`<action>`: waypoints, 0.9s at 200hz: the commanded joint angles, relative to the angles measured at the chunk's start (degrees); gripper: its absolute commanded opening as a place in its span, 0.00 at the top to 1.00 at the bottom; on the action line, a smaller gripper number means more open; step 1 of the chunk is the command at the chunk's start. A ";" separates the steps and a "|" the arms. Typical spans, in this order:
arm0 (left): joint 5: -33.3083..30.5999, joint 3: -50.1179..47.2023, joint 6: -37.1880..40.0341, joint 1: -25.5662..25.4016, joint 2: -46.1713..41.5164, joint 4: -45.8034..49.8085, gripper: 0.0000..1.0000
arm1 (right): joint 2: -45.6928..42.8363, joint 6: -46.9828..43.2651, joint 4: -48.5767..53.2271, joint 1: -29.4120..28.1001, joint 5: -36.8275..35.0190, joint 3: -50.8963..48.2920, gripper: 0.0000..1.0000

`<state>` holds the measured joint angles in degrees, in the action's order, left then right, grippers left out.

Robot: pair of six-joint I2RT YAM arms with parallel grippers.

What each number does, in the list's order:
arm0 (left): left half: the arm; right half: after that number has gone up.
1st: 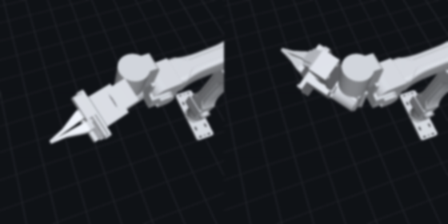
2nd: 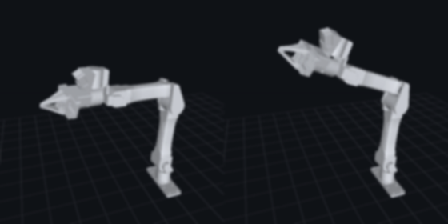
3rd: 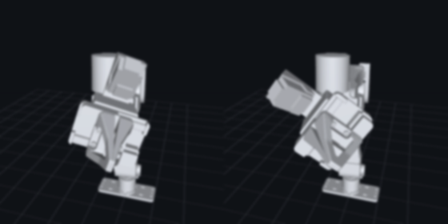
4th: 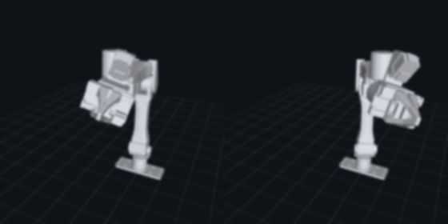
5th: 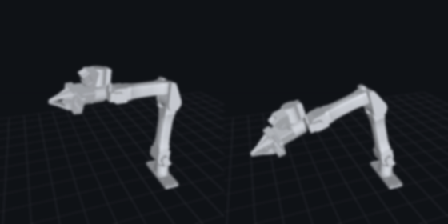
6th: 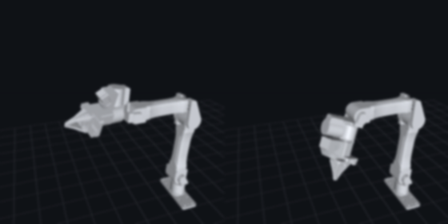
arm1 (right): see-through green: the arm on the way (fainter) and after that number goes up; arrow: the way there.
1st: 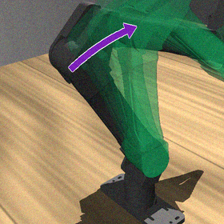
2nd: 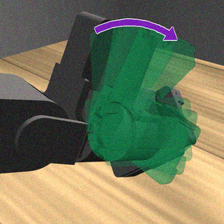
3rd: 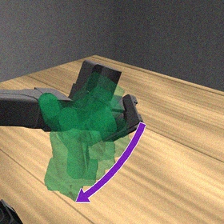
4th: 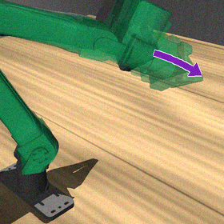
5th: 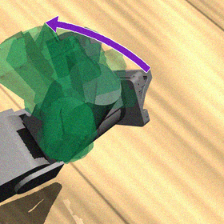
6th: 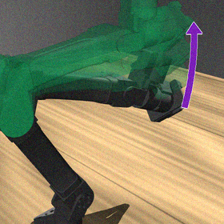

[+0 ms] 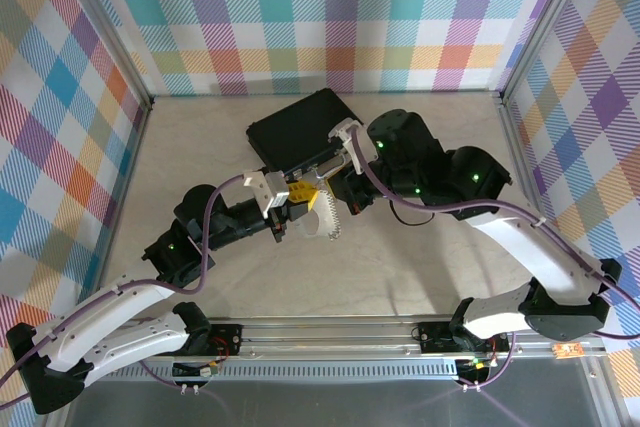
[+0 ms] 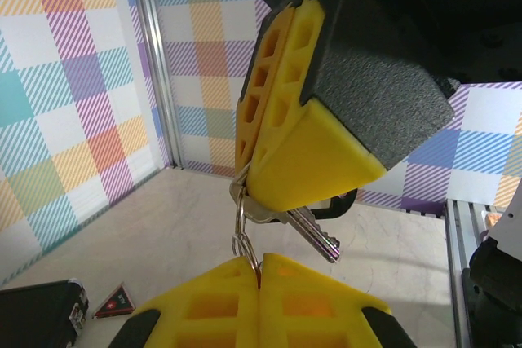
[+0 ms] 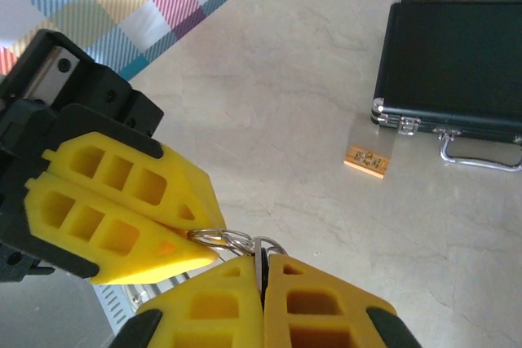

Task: Put the keys on the keyring

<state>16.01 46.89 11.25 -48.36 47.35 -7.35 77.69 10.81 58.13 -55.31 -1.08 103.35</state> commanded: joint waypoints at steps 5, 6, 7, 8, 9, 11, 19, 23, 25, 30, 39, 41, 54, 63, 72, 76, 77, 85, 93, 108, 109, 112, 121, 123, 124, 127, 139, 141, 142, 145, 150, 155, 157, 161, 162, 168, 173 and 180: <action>3.18 2.20 0.85 -0.86 -2.56 -2.84 1.00 | 1.19 1.89 3.28 1.14 -1.77 1.80 1.00; 3.16 2.17 0.91 -0.86 -2.63 -2.75 1.00 | 1.21 1.91 3.30 1.15 -1.79 1.83 1.00; 3.16 2.16 0.94 -0.90 -2.67 -2.75 1.00 | 1.22 1.92 3.30 1.16 -1.72 1.84 1.00; 3.15 2.16 0.96 -0.88 -2.60 -2.75 1.00 | 1.27 1.97 3.30 1.12 -1.68 1.85 1.00; 3.15 2.15 0.96 -0.87 -2.65 -2.71 1.00 | 1.30 2.00 3.31 1.10 -1.62 1.85 1.00; 3.15 2.22 1.01 -0.84 -2.69 -2.68 1.00 | 1.38 2.02 3.31 1.22 -1.53 1.85 1.00; 3.08 2.09 1.06 -0.81 -2.84 -2.58 1.00 | 1.65 2.24 3.54 1.24 -1.28 1.93 1.00; 3.06 2.11 1.14 -0.90 -2.88 -2.58 1.00 | 1.82 2.30 3.70 1.31 -1.02 1.94 1.00; 3.06 2.07 1.12 -0.85 -2.88 -2.58 1.00 | 1.91 2.36 3.67 1.34 -0.87 2.05 1.00; 3.06 2.04 1.16 -0.86 -2.84 -2.58 1.00 | 2.19 2.44 3.91 1.34 -0.60 2.18 1.00; 3.06 2.09 1.23 -0.86 -2.97 -2.49 1.00 | 2.51 2.63 4.12 1.33 -0.13 2.24 1.00; 2.95 2.02 1.24 -0.84 -2.97 -2.49 1.00 | 2.61 2.68 4.10 1.34 -0.08 2.33 1.00; 2.98 2.06 1.34 -0.84 -3.03 -2.53 1.00 | 3.15 2.92 4.56 1.34 0.13 2.66 1.00; 2.89 2.05 1.48 -0.82 -3.17 -2.49 1.00 | 3.70 3.14 5.31 1.41 -0.06 3.17 1.00; 2.89 2.00 1.58 -0.78 -3.16 -2.34 1.00 | 4.31 3.24 6.33 1.48 -0.21 3.77 1.00; 2.89 2.01 1.59 -0.81 -3.19 -2.31 1.00 | 4.60 3.25 6.76 1.44 -0.28 3.98 1.00; 2.89 1.99 1.59 -0.83 -3.21 -2.31 1.00 | 4.67 3.25 6.88 1.48 -0.35 4.06 1.00; 2.82 2.05 1.66 -0.84 -3.23 -2.25 1.00 | 5.28 3.37 7.69 1.60 -0.50 4.59 1.00; 2.97 1.97 1.72 -0.82 -3.22 -2.14 1.00 | 5.85 3.43 8.37 1.54 -0.47 5.04 1.00; 2.89 2.05 1.72 -0.82 -3.30 -2.05 1.00 | 6.50 3.69 9.09 1.70 -0.16 5.55 1.00; 2.84 2.06 1.66 -0.80 -3.31 -2.05 1.00 | 6.55 3.74 9.10 1.70 -0.11 5.55 1.00; 2.88 2.02 1.69 -0.84 -3.32 -2.05 1.00 | 6.59 3.78 9.18 1.68 -0.11 5.66 1.00; 2.72 2.05 1.68 -0.79 -3.27 -1.98 1.00 | 6.55 3.87 9.24 1.68 -0.27 5.72 1.00; 2.71 2.01 1.72 -0.82 -3.35 -1.97 1.00 | 6.52 3.87 9.25 1.71 -0.31 5.63 1.00; 2.71 2.04 1.74 -0.84 -3.38 -1.96 1.00 | 6.51 3.87 9.22 1.70 -0.36 5.63 1.00; 2.59 2.00 1.76 -0.86 -3.40 -1.96 1.00 | 6.49 3.95 9.19 1.69 -0.41 5.57 1.00; 2.28 2.04 1.83 -0.77 -3.37 -1.75 1.00 | 5.63 3.95 8.35 1.78 -0.09 5.13 1.00; 2.23 2.06 1.85 -0.77 -3.29 -1.71 1.00 | 5.50 3.98 8.21 1.78 -0.02 4.89 1.00; 2.16 2.06 1.80 -0.86 -3.30 -1.70 1.00 | 5.43 4.01 8.09 1.78 -0.04 4.87 1.00; 2.02 2.09 1.91 -0.82 -3.32 -1.63 1.00 | 5.19 4.04 7.85 1.78 0.21 4.69 1.00; 1.86 2.00 1.89 -0.81 -3.31 -1.69 1.00 | 4.82 4.05 7.57 1.88 0.44 4.43 1.00; 1.60 1.97 1.93 -0.80 -3.32 -1.70 1.00 | 4.58 4.11 7.37 1.87 0.63 4.15 1.00; 1.51 1.91 1.94 -0.78 -3.32 -1.76 1.00 | 4.47 4.13 7.31 1.87 0.64 4.10 1.00; 1.40 1.93 1.93 -0.78 -3.24 -1.83 1.00 | 4.33 4.13 7.27 1.85 0.79 3.93 1.00; 1.35 1.86 1.89 -0.82 -3.28 -1.85 1.00 | 4.28 4.13 7.22 1.86 0.85 3.90 1.00; 1.29 1.80 1.94 -0.84 -3.26 -1.95 1.00 | 4.05 4.13 7.15 1.94 1.06 3.66 1.00; 1.30 1.88 1.93 -0.80 -3.36 -2.03 1.00 | 4.05 4.12 7.07 1.95 1.36 3.39 1.00; 1.45 1.87 1.91 -0.87 -3.32 -2.13 1.00 | 4.05 4.05 7.05 1.96 1.85 3.10 1.00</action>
<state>15.86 46.89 12.12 -48.36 46.02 -3.16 82.61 14.37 64.23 -54.26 0.80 107.90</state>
